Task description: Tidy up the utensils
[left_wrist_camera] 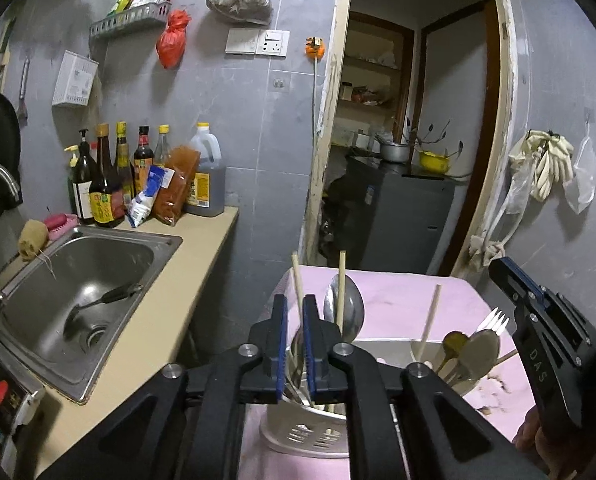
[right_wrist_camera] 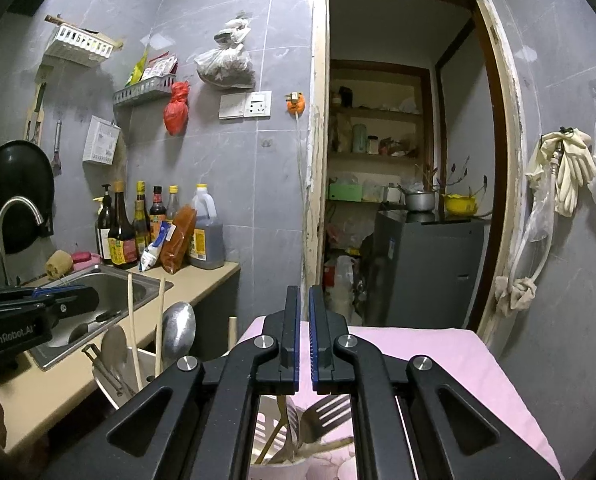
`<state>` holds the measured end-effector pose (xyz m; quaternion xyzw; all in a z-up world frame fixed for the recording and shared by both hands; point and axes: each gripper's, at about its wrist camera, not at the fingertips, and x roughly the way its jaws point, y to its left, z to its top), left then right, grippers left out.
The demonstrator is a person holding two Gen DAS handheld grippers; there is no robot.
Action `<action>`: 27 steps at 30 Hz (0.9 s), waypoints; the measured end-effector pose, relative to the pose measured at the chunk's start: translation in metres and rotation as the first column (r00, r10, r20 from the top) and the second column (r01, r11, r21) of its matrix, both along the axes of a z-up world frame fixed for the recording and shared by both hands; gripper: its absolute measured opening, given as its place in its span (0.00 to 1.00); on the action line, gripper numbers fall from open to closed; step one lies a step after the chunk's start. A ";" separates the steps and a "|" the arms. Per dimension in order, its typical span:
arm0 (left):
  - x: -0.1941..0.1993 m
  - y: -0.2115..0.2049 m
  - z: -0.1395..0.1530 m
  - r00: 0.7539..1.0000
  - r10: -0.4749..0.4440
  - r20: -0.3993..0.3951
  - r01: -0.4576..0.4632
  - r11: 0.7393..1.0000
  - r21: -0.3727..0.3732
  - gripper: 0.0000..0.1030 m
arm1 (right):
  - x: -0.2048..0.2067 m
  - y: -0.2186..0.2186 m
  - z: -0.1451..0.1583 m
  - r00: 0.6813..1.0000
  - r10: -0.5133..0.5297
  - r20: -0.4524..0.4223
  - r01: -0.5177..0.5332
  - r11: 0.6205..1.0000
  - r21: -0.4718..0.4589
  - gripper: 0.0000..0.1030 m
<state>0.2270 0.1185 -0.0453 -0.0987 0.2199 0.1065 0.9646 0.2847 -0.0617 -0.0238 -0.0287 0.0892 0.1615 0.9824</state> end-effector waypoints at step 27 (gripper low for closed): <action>-0.041 -0.042 0.027 0.999 -0.027 0.033 0.029 0.999 -0.046 0.60 | -0.046 -0.079 0.026 0.993 -0.046 -0.112 0.053 0.997 0.061 0.46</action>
